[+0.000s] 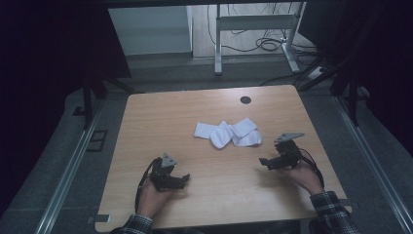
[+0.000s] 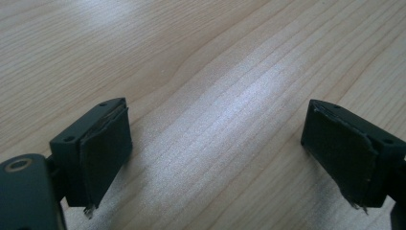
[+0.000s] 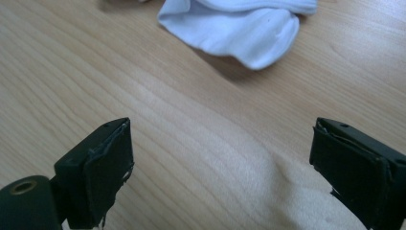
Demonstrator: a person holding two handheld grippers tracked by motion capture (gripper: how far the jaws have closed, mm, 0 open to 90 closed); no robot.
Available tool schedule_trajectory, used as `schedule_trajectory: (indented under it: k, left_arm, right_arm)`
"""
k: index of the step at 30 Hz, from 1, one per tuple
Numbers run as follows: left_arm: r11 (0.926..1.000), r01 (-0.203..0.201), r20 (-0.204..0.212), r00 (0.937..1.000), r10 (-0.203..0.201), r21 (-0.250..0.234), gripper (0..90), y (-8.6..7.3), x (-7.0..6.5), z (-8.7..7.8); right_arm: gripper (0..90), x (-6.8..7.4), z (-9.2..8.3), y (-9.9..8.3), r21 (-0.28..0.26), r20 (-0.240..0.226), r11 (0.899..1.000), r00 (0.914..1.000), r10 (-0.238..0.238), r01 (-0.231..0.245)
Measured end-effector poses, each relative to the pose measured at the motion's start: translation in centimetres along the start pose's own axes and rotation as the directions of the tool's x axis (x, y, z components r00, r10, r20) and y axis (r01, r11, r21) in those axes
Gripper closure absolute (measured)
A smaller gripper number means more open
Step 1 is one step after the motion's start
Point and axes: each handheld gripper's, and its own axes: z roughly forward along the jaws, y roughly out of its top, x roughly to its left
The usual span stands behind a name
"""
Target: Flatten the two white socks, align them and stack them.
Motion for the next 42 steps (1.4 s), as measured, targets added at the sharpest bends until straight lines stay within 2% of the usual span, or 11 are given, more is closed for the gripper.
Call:
schedule_trajectory:
  k: [3,8,16,20,21,23,28,34,39,40,42]
  left_arm:
    - [1.0000,0.001,0.000,1.0000,-0.001,0.001,10.0,0.0,0.0,0.0]
    - [1.0000,0.001,0.000,1.0000,-0.001,0.001,10.0,0.0,0.0,0.0]
    - [1.0000,0.003,-0.002,1.0000,-0.003,0.001,10.0,0.0,0.0,0.0]
    - [1.0000,0.004,-0.002,1.0000,-0.004,0.000,10.0,0.0,0.0,0.0]
    - [1.0000,0.004,-0.002,1.0000,-0.004,-0.002,10.0,0.0,0.0,0.0]
    - [1.0000,0.004,-0.002,1.0000,-0.004,-0.002,10.0,0.0,0.0,0.0]
    - [1.0000,0.004,-0.002,1.0000,-0.004,-0.002,10.0,0.0,0.0,0.0]
    - [1.0000,0.004,-0.001,1.0000,-0.004,-0.002,10.0,0.0,0.0,0.0]
    - [1.0000,0.004,-0.002,1.0000,-0.004,-0.002,10.0,0.0,0.0,0.0]
    - [1.0000,0.004,-0.002,1.0000,-0.004,-0.002,10.0,0.0,0.0,0.0]
    - [1.0000,0.004,-0.001,1.0000,-0.004,-0.001,10.0,0.0,0.0,0.0]
  right_arm:
    - [10.9,-0.1,0.0,0.7,-0.017,0.010,1.000,0.9999,0.010,-0.010]
    - [16.4,-0.5,0.5,1.8,0.004,0.012,1.000,0.9998,0.015,-0.015]
    - [23.9,-1.0,0.9,3.5,-0.009,0.021,1.000,0.9995,0.023,-0.022]
    - [28.9,-1.6,1.4,4.7,-0.022,0.017,0.998,0.9980,0.061,-0.060]
    - [33.5,-1.9,1.6,5.2,-0.032,0.014,0.997,0.9972,0.073,-0.073]
    - [35.1,-2.1,1.8,5.5,-0.039,0.018,0.997,0.9970,0.075,-0.074]
    - [49.4,-3.1,2.3,7.1,-0.039,0.044,0.997,0.9965,0.071,-0.069]
    - [58.4,-3.9,3.5,8.3,-0.038,0.035,0.996,0.9958,0.085,-0.084]
    - [63.3,-3.9,4.5,9.0,-0.032,0.033,0.995,0.9948,0.097,-0.096]
    - [65.4,-3.8,5.2,9.3,-0.021,0.062,0.996,0.9945,0.084,-0.083]
    - [66.7,-4.0,6.0,9.5,-0.009,0.087,0.997,0.9934,0.075,-0.075]
